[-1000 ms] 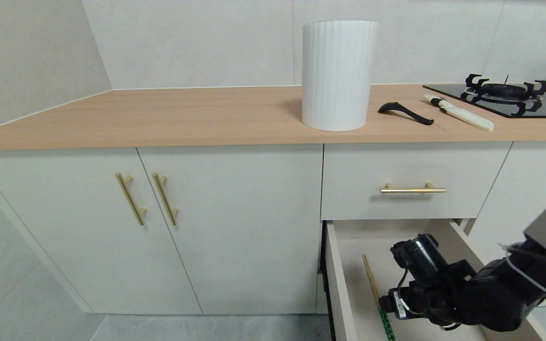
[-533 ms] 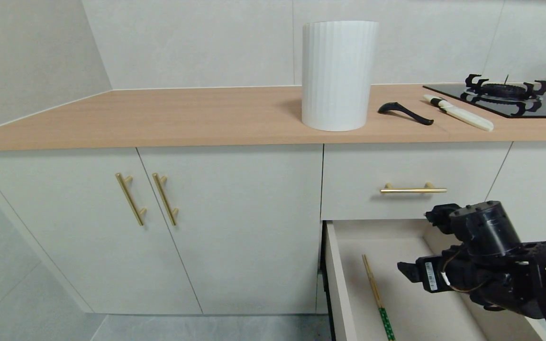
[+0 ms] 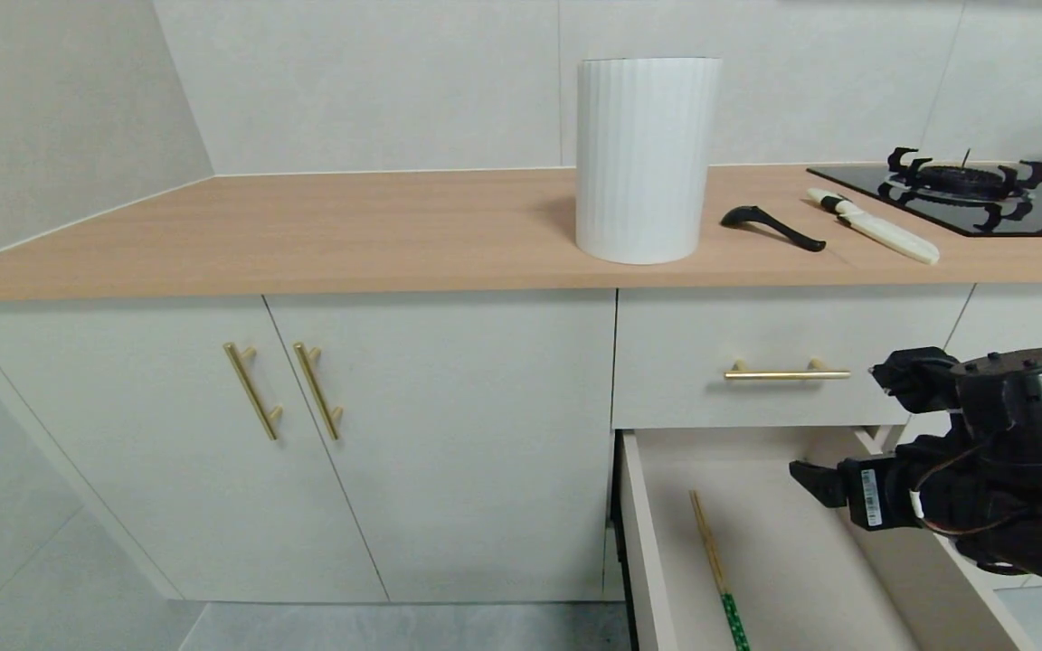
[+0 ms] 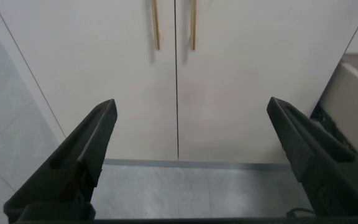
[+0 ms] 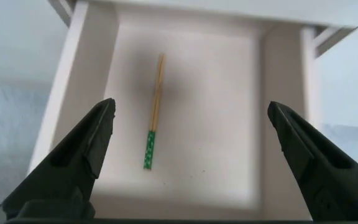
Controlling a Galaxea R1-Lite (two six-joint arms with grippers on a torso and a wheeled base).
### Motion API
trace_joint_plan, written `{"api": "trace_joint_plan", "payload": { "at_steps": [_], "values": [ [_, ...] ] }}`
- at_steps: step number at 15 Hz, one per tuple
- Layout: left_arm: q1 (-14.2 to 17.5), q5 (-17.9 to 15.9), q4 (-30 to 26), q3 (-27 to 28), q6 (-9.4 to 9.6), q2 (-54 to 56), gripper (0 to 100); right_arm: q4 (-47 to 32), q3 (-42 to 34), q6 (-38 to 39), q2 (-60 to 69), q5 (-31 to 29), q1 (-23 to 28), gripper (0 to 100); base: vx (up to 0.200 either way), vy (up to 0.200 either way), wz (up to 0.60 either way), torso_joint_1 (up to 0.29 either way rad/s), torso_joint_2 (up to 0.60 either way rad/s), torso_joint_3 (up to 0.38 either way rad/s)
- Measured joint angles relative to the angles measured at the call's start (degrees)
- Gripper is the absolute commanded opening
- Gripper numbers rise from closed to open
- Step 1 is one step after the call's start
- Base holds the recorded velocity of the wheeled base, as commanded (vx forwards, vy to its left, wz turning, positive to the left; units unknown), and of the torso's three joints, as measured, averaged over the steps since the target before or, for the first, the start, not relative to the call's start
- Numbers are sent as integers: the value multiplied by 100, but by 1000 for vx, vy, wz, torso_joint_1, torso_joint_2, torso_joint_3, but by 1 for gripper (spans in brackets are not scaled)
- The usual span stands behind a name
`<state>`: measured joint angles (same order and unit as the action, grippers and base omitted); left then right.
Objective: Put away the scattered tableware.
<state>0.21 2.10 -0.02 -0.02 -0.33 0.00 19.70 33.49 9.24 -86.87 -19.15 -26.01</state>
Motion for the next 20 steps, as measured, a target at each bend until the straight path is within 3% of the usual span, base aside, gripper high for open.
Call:
{"api": "trace_joint_plan", "payload": {
  "at_steps": [20],
  "values": [
    [4, 0, 7, 2, 1, 0, 100, 24, -26, -35, 22, 0, 96, 100, 0, 0, 0, 204, -500, -283]
  ]
}}
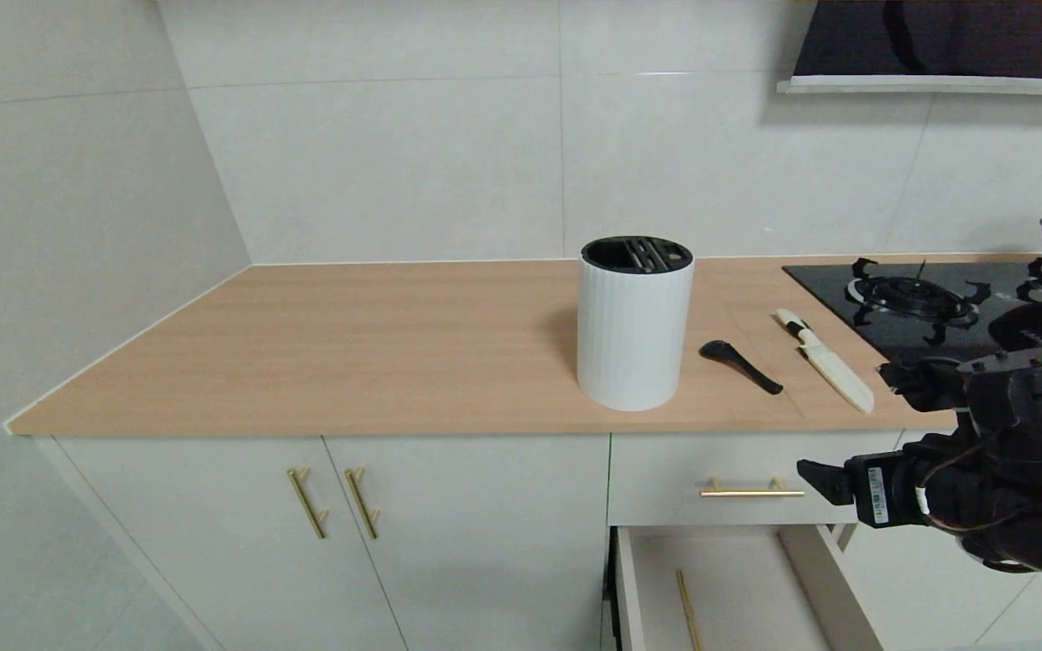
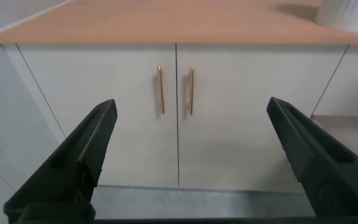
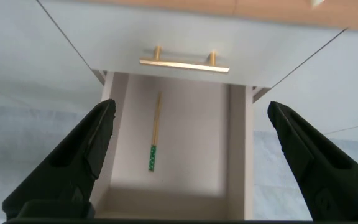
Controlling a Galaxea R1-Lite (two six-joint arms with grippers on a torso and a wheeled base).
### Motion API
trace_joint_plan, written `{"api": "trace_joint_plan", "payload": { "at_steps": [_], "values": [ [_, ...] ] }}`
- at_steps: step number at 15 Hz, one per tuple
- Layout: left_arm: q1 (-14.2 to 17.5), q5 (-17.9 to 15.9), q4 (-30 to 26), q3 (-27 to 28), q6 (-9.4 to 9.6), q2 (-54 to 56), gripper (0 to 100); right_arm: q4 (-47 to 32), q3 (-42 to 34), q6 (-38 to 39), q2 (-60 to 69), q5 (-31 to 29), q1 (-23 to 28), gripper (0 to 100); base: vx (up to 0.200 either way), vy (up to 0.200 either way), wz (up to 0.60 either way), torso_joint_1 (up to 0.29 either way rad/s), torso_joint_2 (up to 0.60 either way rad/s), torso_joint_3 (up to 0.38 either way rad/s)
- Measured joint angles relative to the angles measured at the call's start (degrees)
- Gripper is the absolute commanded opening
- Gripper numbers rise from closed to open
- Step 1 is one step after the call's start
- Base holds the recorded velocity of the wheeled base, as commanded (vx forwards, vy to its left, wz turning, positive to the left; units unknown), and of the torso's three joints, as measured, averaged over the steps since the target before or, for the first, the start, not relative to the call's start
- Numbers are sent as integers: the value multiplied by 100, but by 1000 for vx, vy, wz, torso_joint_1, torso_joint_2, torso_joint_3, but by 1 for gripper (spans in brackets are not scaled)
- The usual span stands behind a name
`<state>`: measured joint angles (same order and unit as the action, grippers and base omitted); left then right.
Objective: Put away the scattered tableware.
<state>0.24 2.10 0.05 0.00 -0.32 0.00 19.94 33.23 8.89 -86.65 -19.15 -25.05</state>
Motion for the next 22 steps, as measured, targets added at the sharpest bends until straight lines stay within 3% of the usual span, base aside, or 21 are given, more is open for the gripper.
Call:
{"api": "trace_joint_plan", "payload": {
  "at_steps": [6, 9, 13, 18, 20, 22],
  "values": [
    [0, 0, 2, 0, -1, 0, 100, 15, 48, -20, -43, 52, 15, 100, 0, 0, 0, 73, -159, -86],
    [0, 0, 0, 0, 0, 0, 100, 37, 612, -218, -406, 139, 226, 100, 0, 0, 0, 0, 0, 0],
    [0, 0, 2, 0, 0, 0, 100, 28, 1827, -315, -1098, 1165, 883, 100, 0, 0, 0, 0, 0, 0],
    [0, 0, 2, 0, 0, 0, 100, 50, 3204, -561, -2319, 1746, 1309, 100, 0, 0, 0, 0, 0, 0],
    [0, 0, 2, 0, -1, 0, 100, 88, 3510, -660, -2701, 2397, 1458, 100, 0, 0, 0, 0, 0, 0],
    [-4, 0, 2, 0, 0, 0, 100, 151, 3558, -1203, -3044, 2586, 1621, 100, 0, 0, 0, 0, 0, 0]
  ]
}}
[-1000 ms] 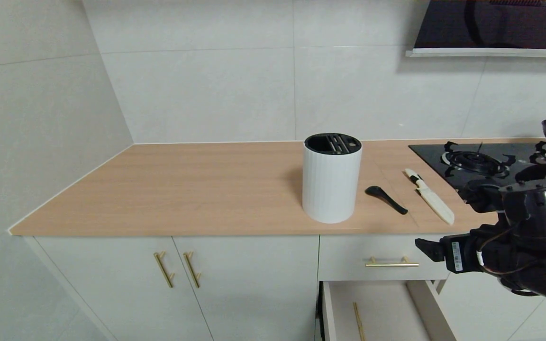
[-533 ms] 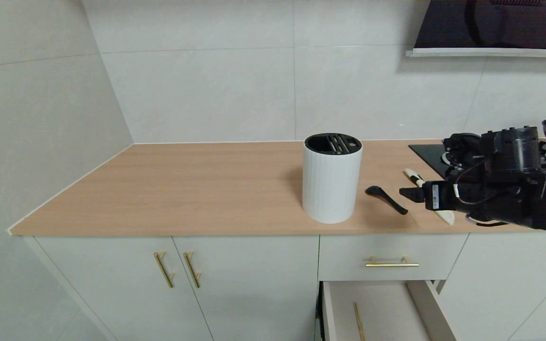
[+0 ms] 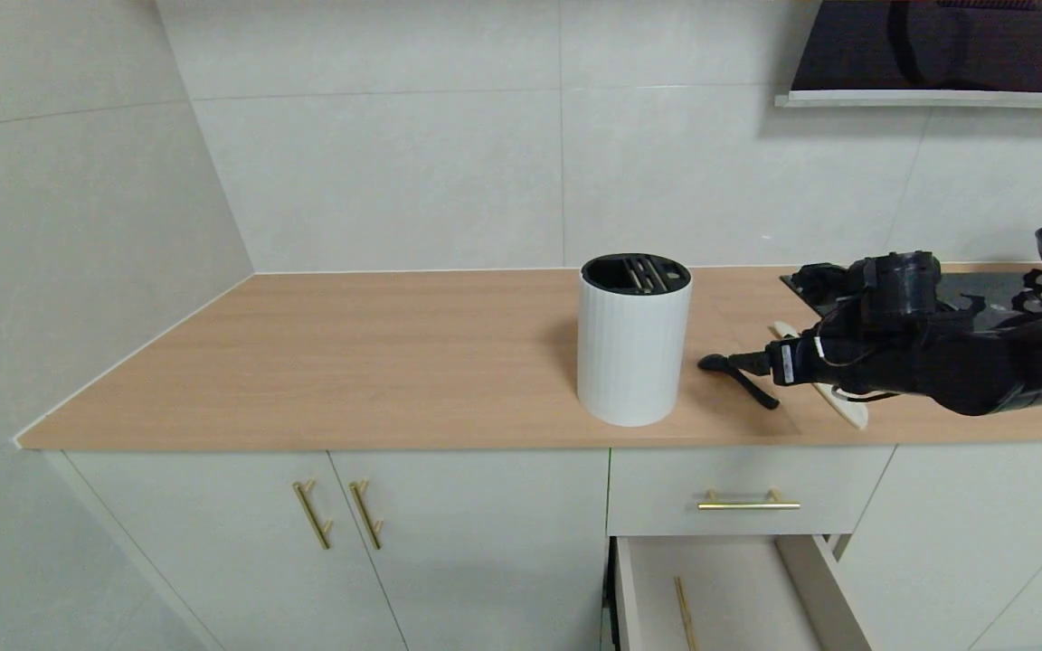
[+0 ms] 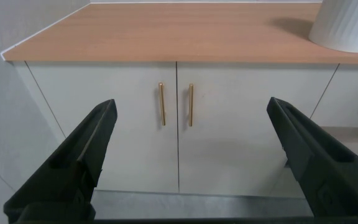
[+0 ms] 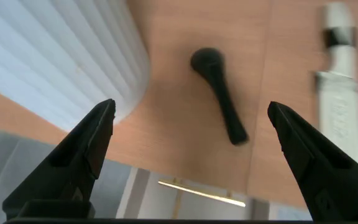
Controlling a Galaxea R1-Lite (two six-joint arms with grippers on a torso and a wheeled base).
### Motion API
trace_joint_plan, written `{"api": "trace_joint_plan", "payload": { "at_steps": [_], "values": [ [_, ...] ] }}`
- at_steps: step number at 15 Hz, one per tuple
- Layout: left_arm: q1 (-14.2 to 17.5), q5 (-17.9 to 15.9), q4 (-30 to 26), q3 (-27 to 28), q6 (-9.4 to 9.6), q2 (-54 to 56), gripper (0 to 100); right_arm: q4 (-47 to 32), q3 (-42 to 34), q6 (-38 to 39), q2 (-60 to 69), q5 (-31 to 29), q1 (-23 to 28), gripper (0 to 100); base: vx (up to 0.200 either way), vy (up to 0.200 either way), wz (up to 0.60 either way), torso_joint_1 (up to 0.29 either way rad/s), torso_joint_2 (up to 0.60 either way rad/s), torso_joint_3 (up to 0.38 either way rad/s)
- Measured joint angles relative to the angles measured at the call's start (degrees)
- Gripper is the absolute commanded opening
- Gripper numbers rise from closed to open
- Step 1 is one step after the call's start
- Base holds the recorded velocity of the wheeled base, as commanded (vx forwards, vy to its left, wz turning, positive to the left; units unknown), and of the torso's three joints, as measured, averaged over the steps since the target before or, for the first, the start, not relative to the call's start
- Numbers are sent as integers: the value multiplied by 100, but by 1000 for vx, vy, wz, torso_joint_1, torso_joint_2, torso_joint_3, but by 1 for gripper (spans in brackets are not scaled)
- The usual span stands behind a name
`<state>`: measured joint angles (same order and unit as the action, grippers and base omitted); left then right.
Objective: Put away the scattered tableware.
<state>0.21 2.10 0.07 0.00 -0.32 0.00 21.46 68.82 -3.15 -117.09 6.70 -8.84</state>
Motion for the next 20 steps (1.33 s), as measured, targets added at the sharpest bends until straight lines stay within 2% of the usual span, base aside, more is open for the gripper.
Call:
{"api": "trace_joint_plan", "payload": {
  "at_steps": [4, 6, 20],
  "values": [
    [4, 0, 0, 0, 0, 0, 100, 1330, -272, -367, -672, 18, 116, 100, 0, 0, 0, 0, 0, 0],
    [4, 0, 0, 0, -1, 0, 100, 1651, -313, -356, -912, 33, 165, 100, 0, 0, 0, 0, 0, 0],
    [4, 0, 0, 0, 0, 0, 100, 1765, -88, -332, -1508, 40, 377, 100, 0, 0, 0, 0, 0, 0]
  ]
}}
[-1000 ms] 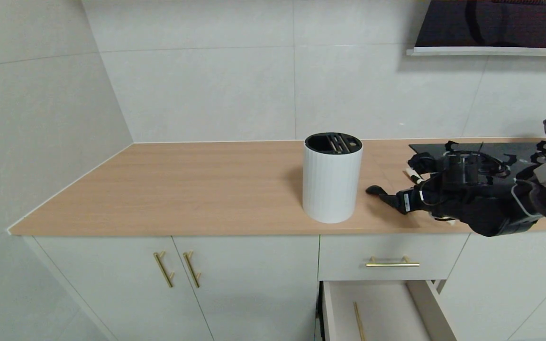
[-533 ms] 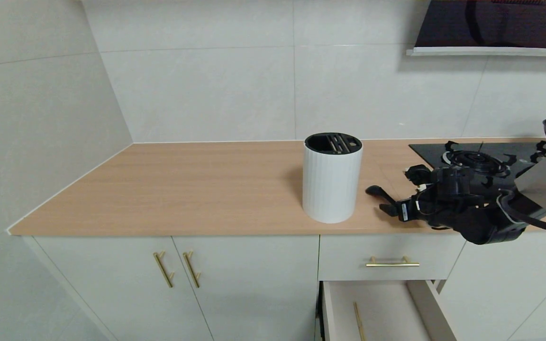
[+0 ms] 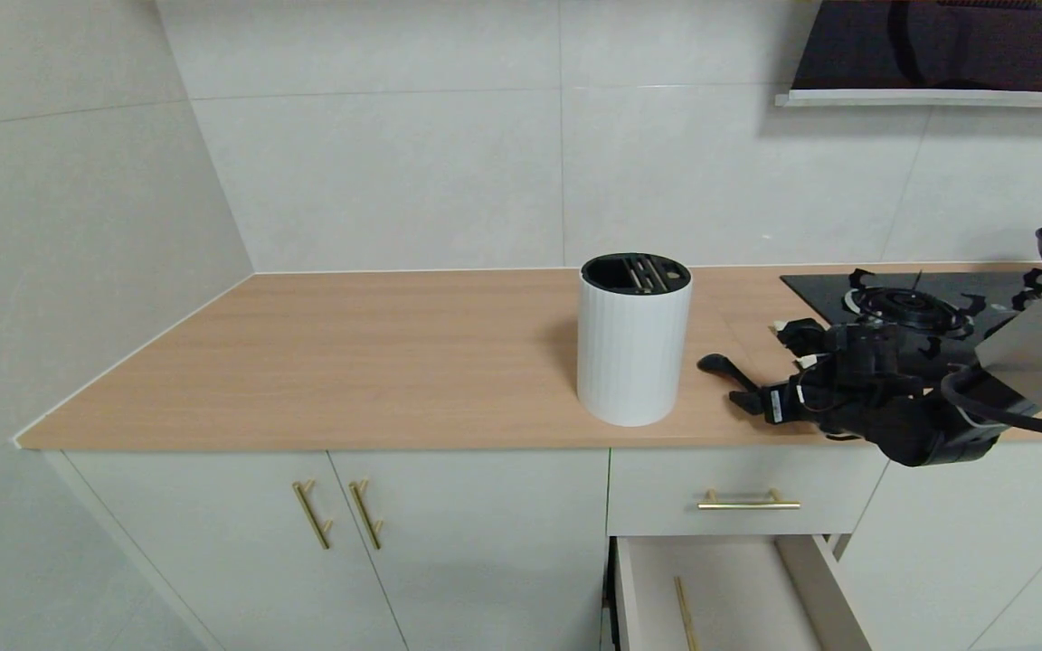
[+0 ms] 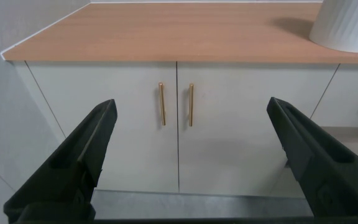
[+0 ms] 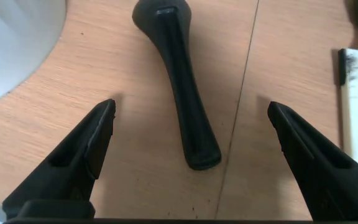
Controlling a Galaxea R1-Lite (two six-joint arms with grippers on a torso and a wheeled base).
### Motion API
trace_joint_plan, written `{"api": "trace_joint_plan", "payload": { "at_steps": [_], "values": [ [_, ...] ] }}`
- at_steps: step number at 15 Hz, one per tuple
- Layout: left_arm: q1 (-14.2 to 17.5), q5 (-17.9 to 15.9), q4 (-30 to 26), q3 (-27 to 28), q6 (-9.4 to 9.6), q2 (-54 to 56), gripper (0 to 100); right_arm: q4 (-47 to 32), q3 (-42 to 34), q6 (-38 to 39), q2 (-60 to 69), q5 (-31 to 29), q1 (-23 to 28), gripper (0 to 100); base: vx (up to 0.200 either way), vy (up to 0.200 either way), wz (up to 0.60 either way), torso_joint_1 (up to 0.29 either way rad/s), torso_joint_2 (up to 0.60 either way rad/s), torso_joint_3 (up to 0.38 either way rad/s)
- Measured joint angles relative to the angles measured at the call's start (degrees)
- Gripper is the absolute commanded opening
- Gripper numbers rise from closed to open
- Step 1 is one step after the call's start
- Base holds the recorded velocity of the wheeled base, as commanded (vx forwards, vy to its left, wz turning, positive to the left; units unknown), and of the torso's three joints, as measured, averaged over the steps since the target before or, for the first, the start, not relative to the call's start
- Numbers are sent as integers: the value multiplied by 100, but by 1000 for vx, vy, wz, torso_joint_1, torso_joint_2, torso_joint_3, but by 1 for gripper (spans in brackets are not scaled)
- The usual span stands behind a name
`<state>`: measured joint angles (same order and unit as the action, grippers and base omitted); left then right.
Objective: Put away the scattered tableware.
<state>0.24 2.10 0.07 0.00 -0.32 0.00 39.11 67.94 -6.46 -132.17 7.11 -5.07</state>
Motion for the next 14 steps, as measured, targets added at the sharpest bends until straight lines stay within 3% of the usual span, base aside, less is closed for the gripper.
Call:
{"api": "trace_joint_plan", "payload": {
  "at_steps": [5, 6, 14],
  "values": [
    [0, 0, 0, 0, 0, 0, 100, 148, 45, -2, -118, 2, 17, 100, 0, 0, 0, 0, 0, 0],
    [0, 0, -2, 0, 0, 0, 100, 154, 52, 0, -138, 9, 23, 0, 0, 0, 0, 0, 0, 0],
    [0, 0, 0, 0, 0, 0, 100, 167, 99, 0, -193, 15, 52, 0, 0, 0, 0, 0, 0, 0]
  ]
}}
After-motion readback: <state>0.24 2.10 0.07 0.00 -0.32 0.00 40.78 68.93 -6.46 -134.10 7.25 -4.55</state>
